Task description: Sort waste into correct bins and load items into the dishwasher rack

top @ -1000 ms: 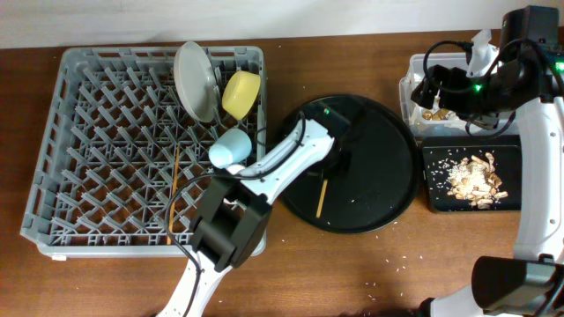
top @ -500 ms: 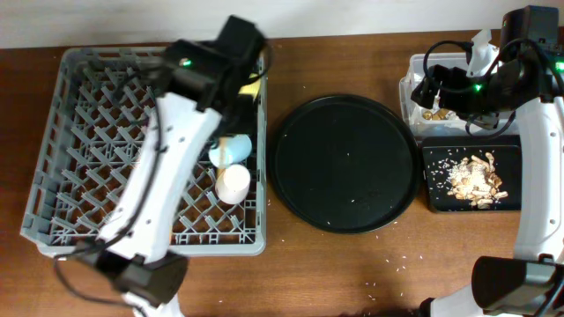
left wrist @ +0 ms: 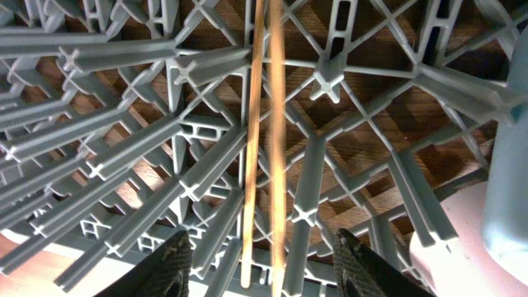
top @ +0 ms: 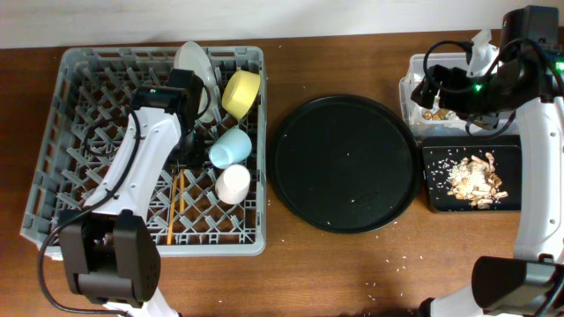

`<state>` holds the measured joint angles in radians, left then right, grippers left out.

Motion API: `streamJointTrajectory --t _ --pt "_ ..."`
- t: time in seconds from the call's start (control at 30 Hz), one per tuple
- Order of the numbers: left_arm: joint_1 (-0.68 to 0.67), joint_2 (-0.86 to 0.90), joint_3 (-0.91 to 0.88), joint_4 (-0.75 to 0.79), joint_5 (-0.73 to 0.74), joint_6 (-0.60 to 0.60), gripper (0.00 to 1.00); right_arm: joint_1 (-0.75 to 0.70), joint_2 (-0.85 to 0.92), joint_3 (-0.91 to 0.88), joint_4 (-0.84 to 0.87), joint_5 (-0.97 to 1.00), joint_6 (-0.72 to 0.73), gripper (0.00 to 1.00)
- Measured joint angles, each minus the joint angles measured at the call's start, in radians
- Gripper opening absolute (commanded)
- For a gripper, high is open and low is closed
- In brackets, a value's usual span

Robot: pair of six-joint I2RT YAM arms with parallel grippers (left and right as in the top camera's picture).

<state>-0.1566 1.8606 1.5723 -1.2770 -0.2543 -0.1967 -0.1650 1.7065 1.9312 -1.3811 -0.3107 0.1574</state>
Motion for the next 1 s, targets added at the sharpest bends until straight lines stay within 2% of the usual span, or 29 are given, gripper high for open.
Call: streamJointTrajectory --t 0.13,0.23,0.27,0.3,0.4,0.8,0.9,1.0 --pt "0.0 0.0 0.018 -0.009 0.048 0.018 0.59 0.0 0.0 0.0 0.0 0.0 0.0 0.98" --pt "-0.002 -0.033 0.129 -0.037 0.123 0.022 0.62 0.0 0.0 0.0 0.0 0.0 0.0 0.98" --pt "-0.005 -0.073 0.179 -0.037 0.152 0.022 0.7 0.0 0.0 0.0 0.0 0.0 0.0 0.99" --pt "-0.015 -0.139 0.229 -0.023 0.183 0.022 0.99 0.0 0.0 0.0 0.0 0.0 0.001 0.98" --pt "-0.047 -0.388 0.288 0.011 0.254 0.026 0.99 0.0 0.0 0.0 0.0 0.0 0.0 0.99" --pt "-0.047 -0.391 0.288 0.021 0.266 0.026 0.99 0.01 0.0 0.0 0.0 0.0 0.0 0.98" --pt "-0.047 -0.391 0.288 0.02 0.267 0.026 1.0 0.088 -0.022 -0.001 0.001 0.006 -0.002 0.98" --pt "-0.047 -0.391 0.288 0.02 0.267 0.026 0.99 0.208 -0.112 -0.011 0.041 0.098 -0.027 0.99"
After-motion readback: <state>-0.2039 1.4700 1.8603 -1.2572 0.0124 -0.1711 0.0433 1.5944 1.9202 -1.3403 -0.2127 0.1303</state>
